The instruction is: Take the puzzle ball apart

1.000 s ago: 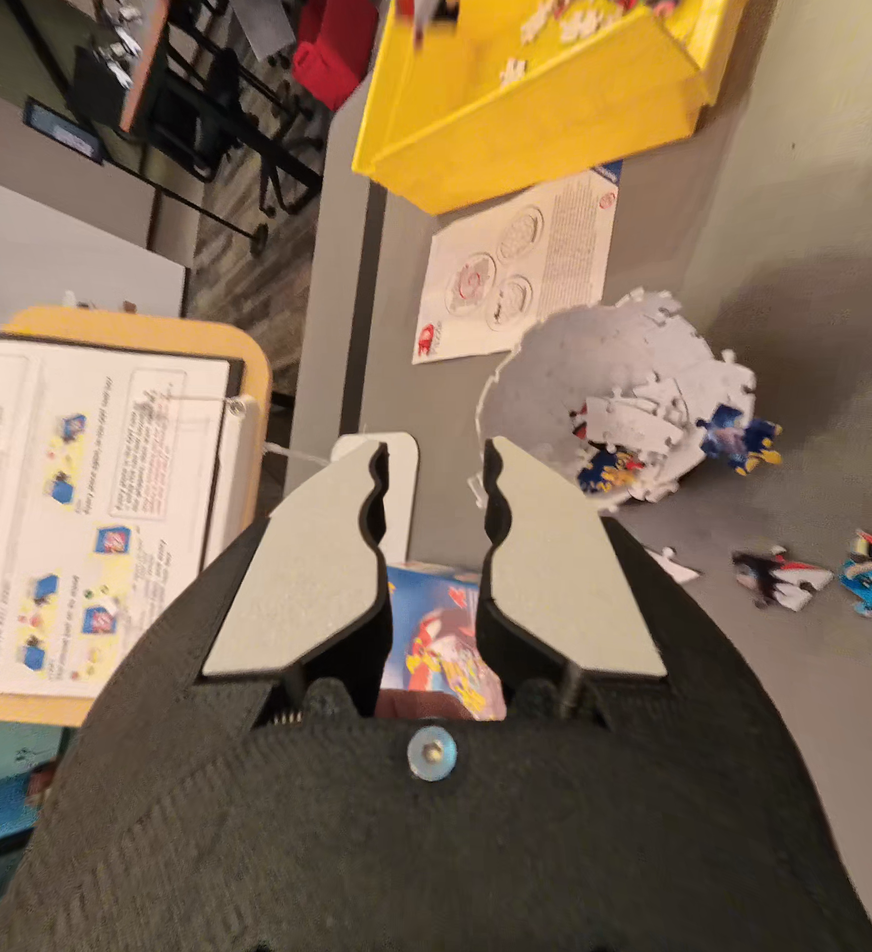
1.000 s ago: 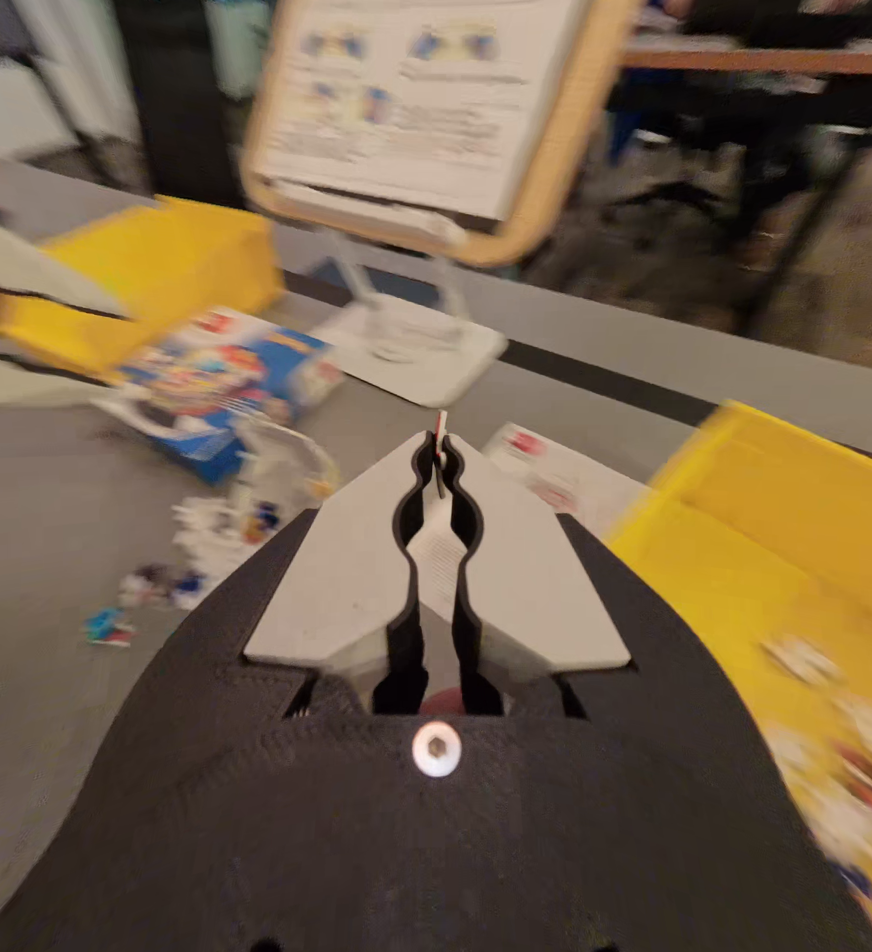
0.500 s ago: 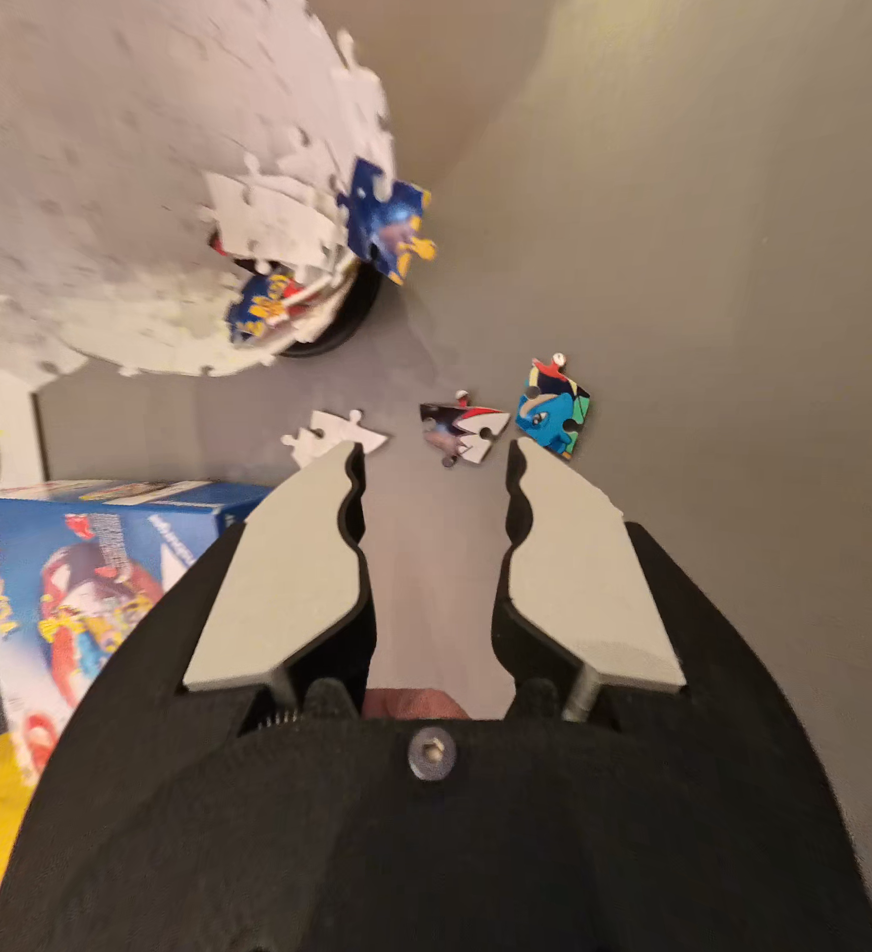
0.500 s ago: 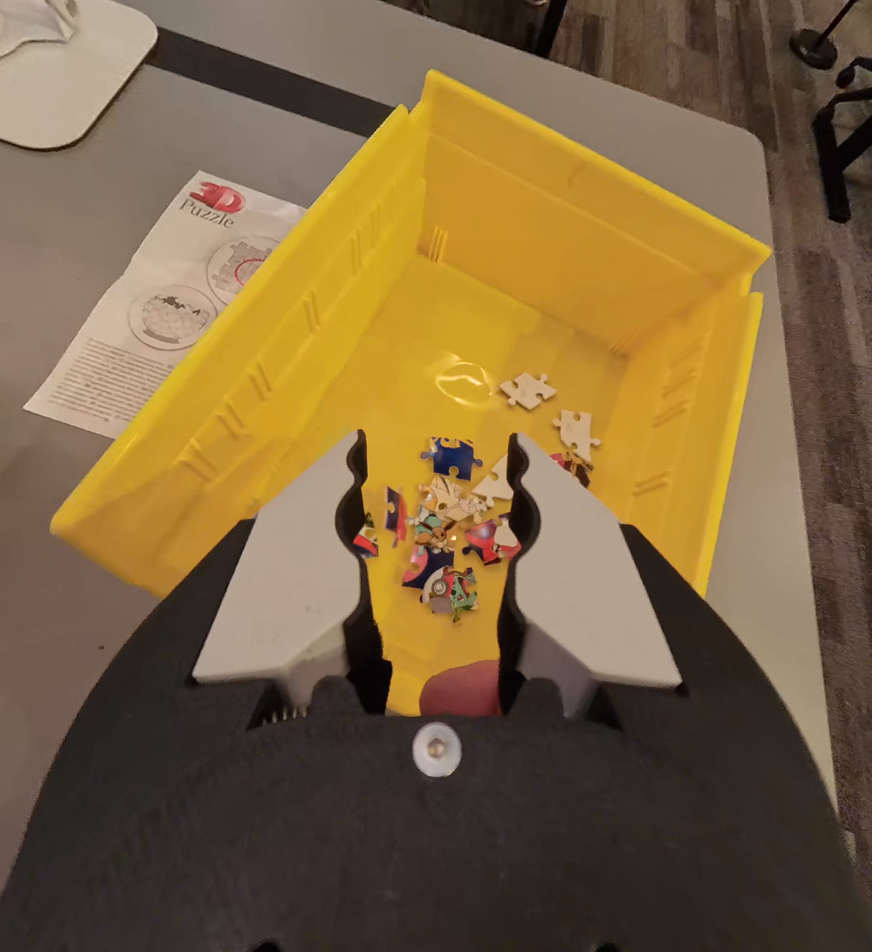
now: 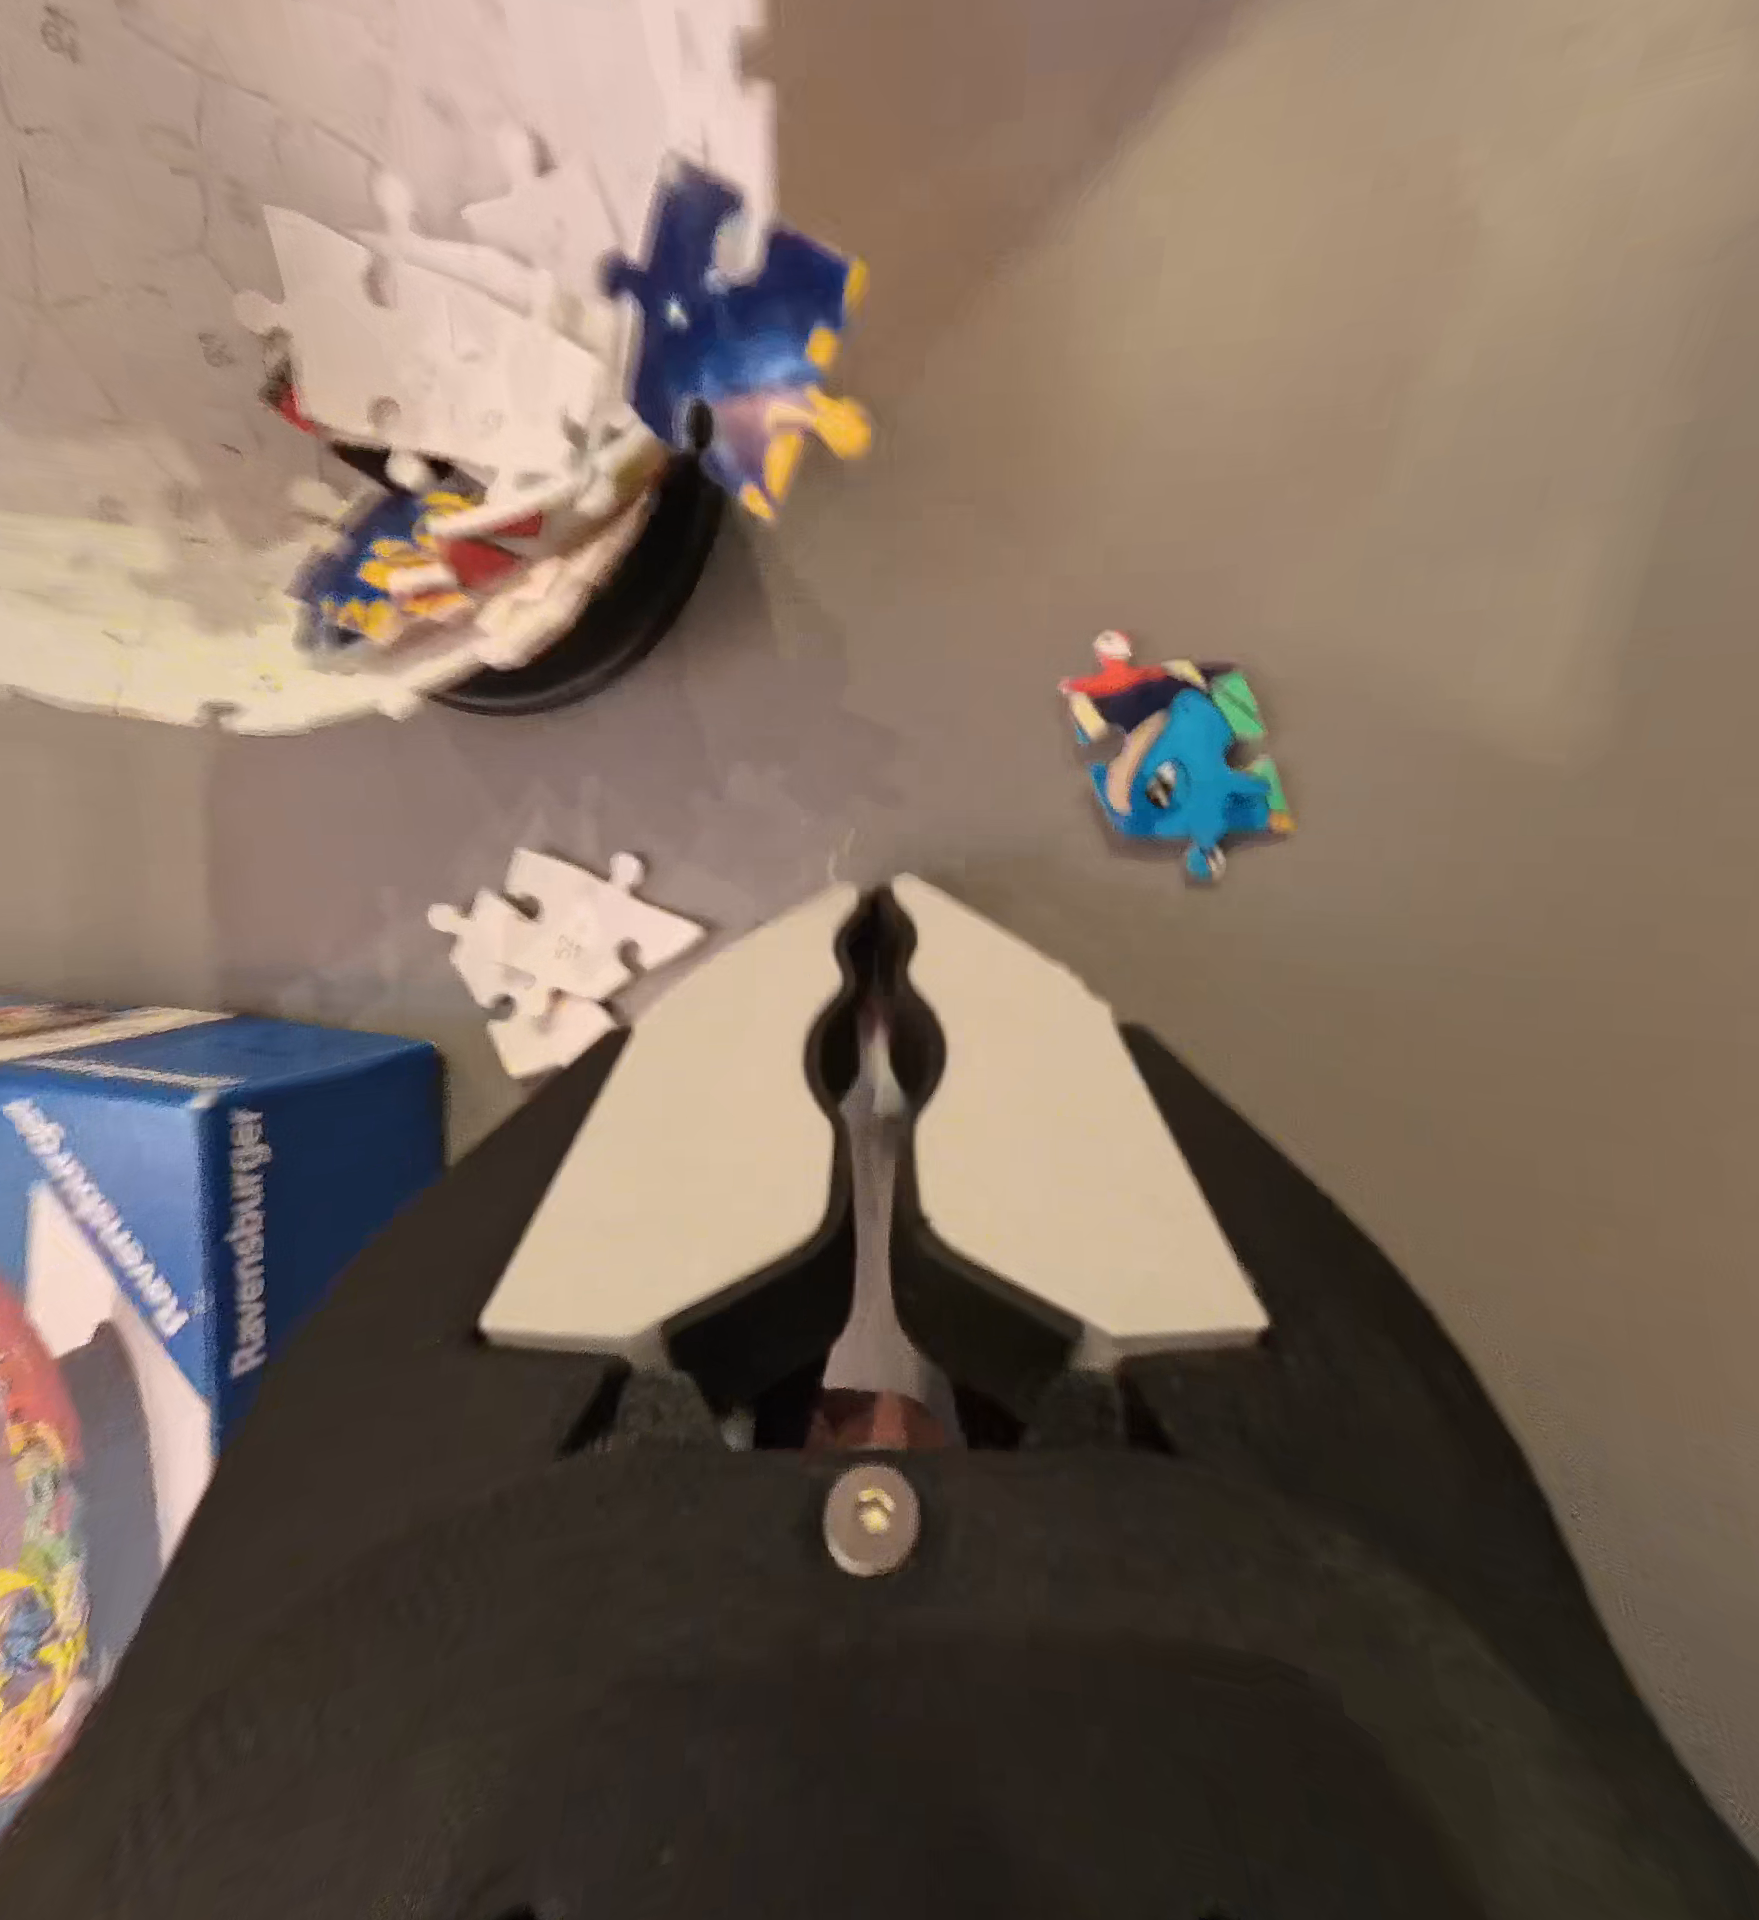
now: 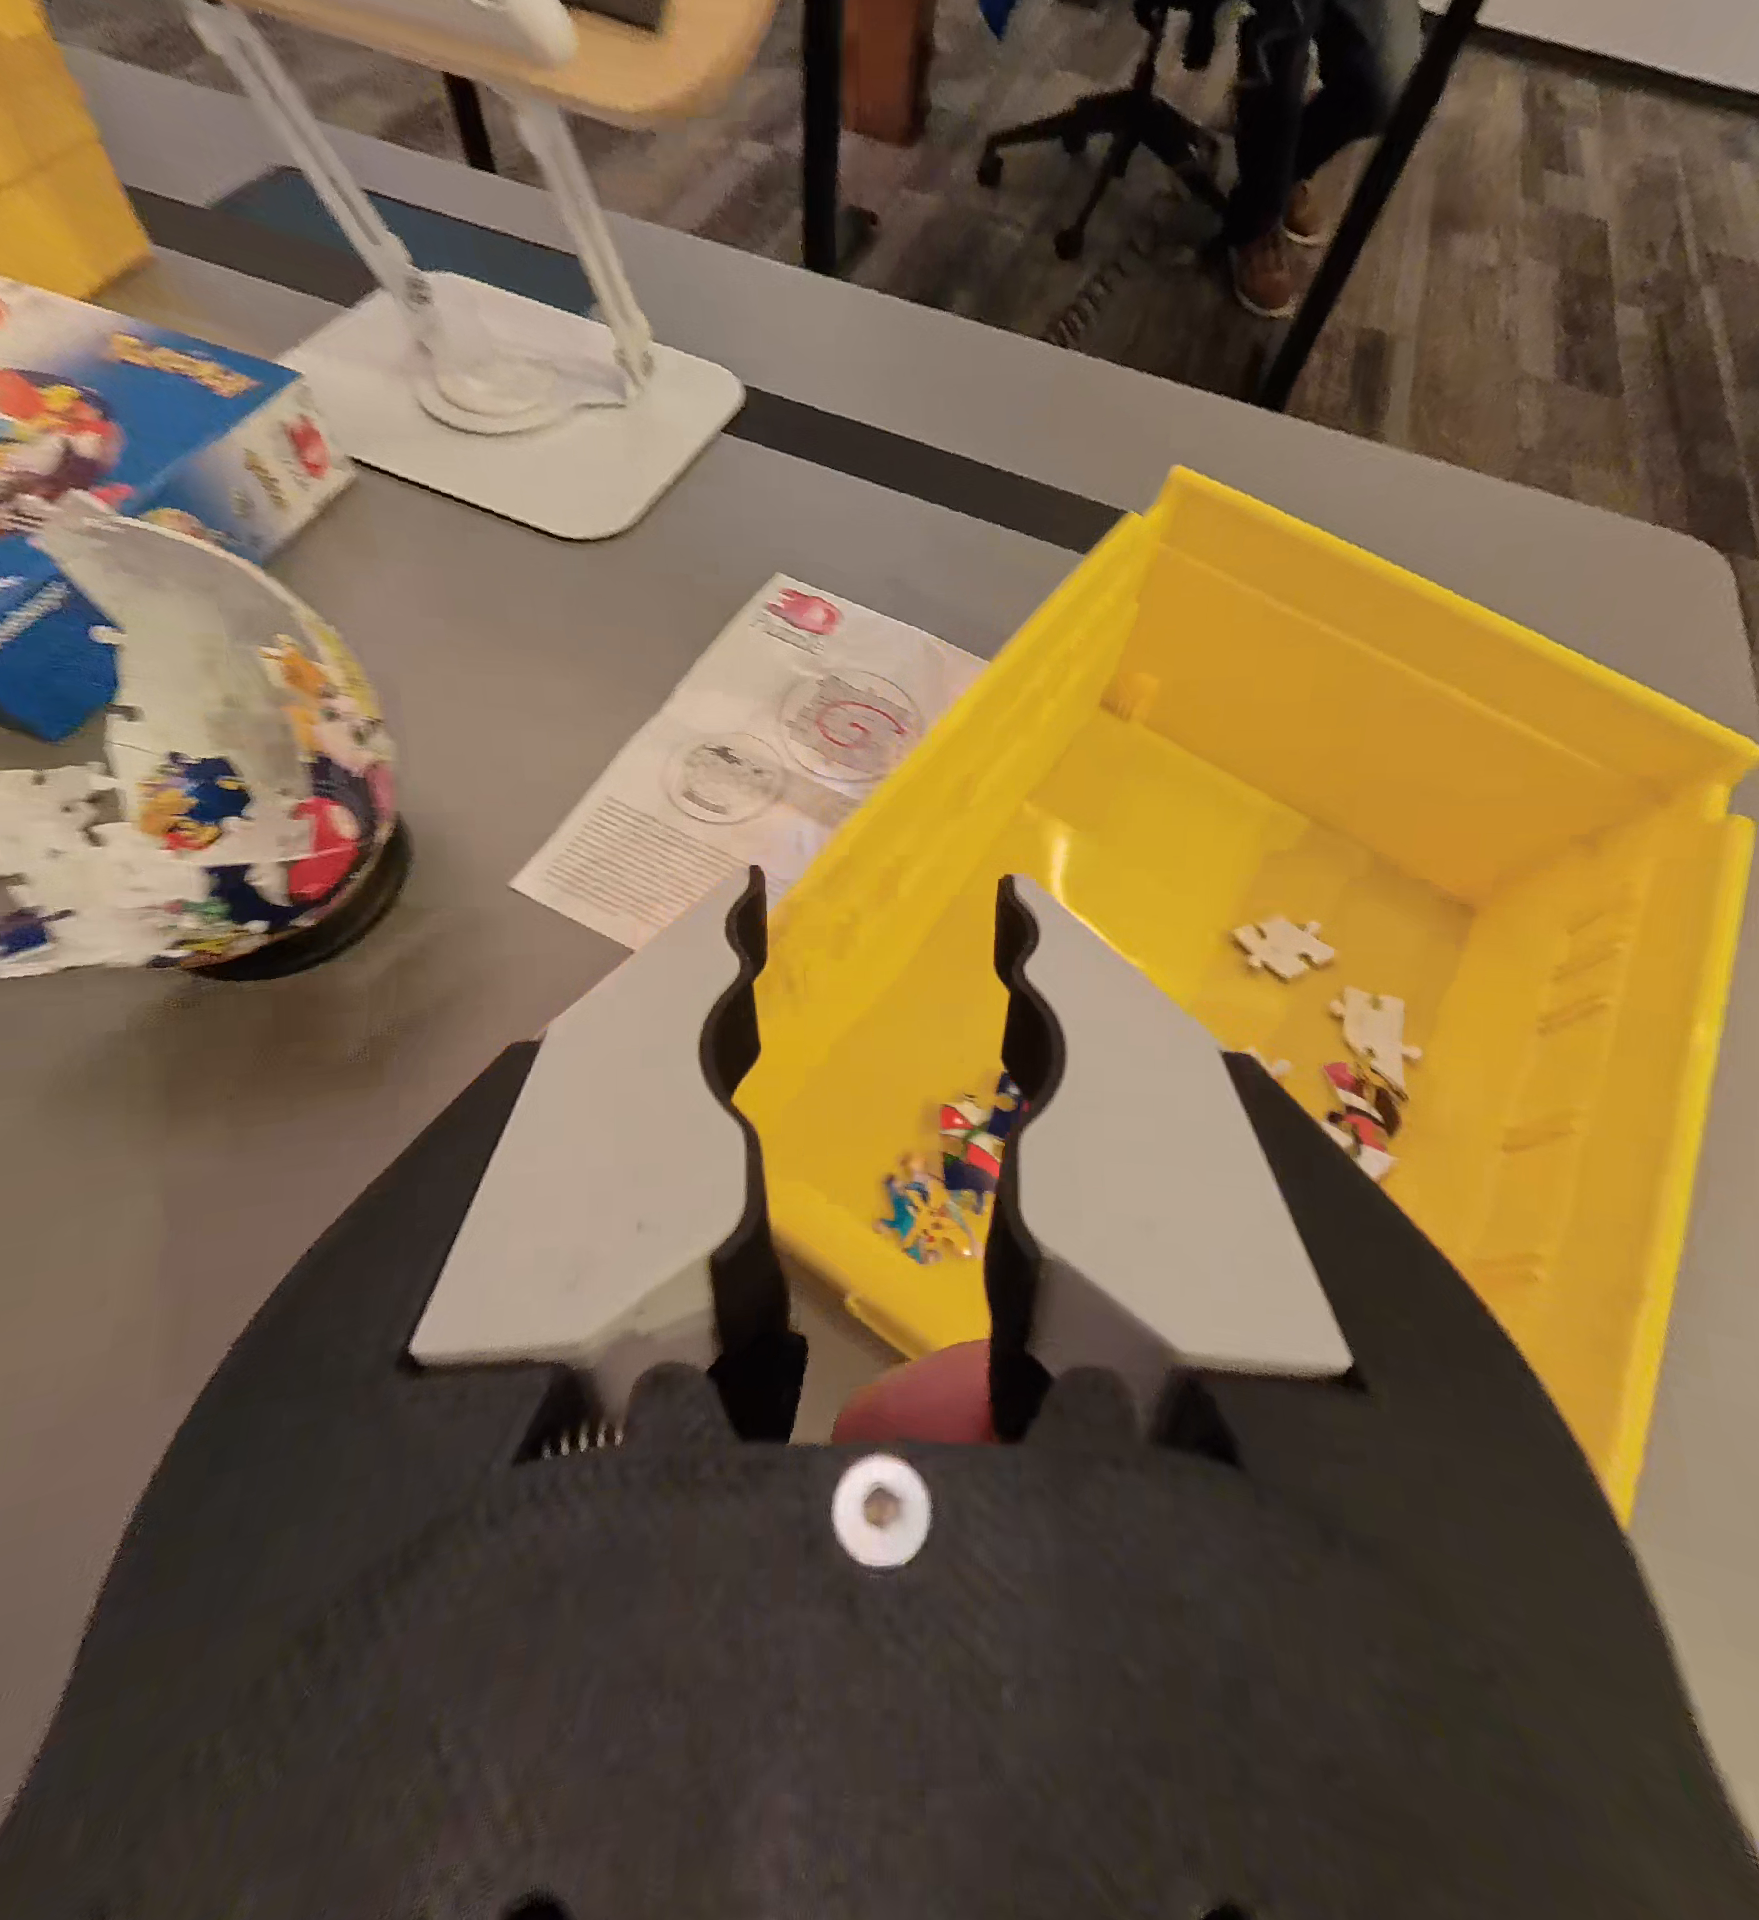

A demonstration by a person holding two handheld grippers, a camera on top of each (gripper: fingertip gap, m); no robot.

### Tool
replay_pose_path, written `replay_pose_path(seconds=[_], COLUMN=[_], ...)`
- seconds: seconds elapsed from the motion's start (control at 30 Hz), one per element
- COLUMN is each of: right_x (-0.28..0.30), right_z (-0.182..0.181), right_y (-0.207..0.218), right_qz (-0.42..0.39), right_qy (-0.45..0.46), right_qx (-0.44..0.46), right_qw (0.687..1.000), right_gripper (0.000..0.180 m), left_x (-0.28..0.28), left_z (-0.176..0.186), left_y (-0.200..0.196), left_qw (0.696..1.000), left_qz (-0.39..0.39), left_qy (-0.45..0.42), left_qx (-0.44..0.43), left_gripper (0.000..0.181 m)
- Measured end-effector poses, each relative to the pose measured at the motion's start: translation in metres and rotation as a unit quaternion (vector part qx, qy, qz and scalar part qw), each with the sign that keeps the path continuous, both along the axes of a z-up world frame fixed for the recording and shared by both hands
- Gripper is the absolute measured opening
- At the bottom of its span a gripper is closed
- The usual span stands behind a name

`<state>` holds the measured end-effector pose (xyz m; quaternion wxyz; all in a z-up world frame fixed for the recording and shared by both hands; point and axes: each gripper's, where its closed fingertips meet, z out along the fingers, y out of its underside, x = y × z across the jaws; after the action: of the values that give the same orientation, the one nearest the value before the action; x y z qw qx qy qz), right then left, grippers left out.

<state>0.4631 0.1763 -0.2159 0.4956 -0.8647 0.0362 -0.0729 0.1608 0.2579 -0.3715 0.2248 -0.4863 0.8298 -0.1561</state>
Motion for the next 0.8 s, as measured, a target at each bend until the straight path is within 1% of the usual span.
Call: replay_pose_path(seconds=[0.03,0.07,0.13,0.2,0.23,0.27,0.3,0.37,0.4,0.47,0.53,0.57,0.67,0.77,0.8], right_x=[-0.009,-0.02,-0.04,-0.058,-0.066,-0.074,-0.081,-0.093,-0.099,-0.11,-0.12,-0.124,-0.134,-0.142,-0.144], right_z=[0.004,0.007,0.014,0.019,0.022,0.024,0.025,0.025,0.025,0.024,0.021,0.019,0.016,0.016,0.016], right_y=[0.002,0.003,0.006,0.007,0.007,0.007,0.007,0.007,0.007,0.009,0.012,0.013,0.014,0.011,0.011], right_qz=[0.012,0.025,0.051,0.071,0.081,0.09,0.097,0.11,0.116,0.13,0.142,0.147,0.158,0.168,0.169], right_qy=[-0.003,-0.004,-0.01,-0.014,-0.014,-0.014,-0.013,-0.01,-0.007,0.004,0.017,0.024,0.038,0.049,0.051], right_qx=[0.004,0.008,0.013,0.019,0.023,0.026,0.028,0.031,0.034,0.039,0.042,0.042,0.043,0.047,0.048], right_qw=[1.0,1.0,0.999,0.997,0.996,0.995,0.995,0.993,0.993,0.991,0.989,0.988,0.986,0.983,0.983], right_gripper=[0.042,0.042,0.041,0.041,0.04,0.04,0.04,0.041,0.041,0.041,0.04,0.04,0.04,0.04,0.04], left_x=[0.0,-0.002,-0.006,-0.009,-0.011,-0.017,-0.026,-0.046,-0.055,-0.064,-0.062,-0.058,-0.046,-0.036,-0.034], left_z=[0.001,0.001,0.002,0.011,0.016,0.018,0.017,0.018,0.016,0.013,0.007,0.008,0.005,0.003,0.002], left_y=[-0.001,-0.004,-0.002,-0.001,0.001,0.005,0.01,0.022,0.022,0.023,0.029,0.031,0.032,0.026,0.026], left_qw=[1.0,1.0,1.0,0.999,0.998,0.997,0.995,0.989,0.985,0.977,0.972,0.971,0.974,0.98,0.979], left_qz=[0.004,0.006,0.007,0.03,0.052,0.073,0.097,0.146,0.17,0.213,0.235,0.238,0.217,0.171,0.168], left_qy=[-0.008,-0.006,-0.008,-0.019,-0.025,-0.019,-0.005,0.004,0.01,0.003,-0.008,-0.021,-0.027,-0.027,-0.029], left_qx=[-0.011,-0.03,-0.008,-0.008,-0.008,-0.006,0.004,0.023,0.009,-0.015,-0.007,-0.01,-0.053,-0.095,-0.108], left_gripper=[0.0,0.0,0.0,0.0,0.014,0.035,0.052,0.064,0.066,0.065,0.064,0.058,0.049,0.037,0.037])
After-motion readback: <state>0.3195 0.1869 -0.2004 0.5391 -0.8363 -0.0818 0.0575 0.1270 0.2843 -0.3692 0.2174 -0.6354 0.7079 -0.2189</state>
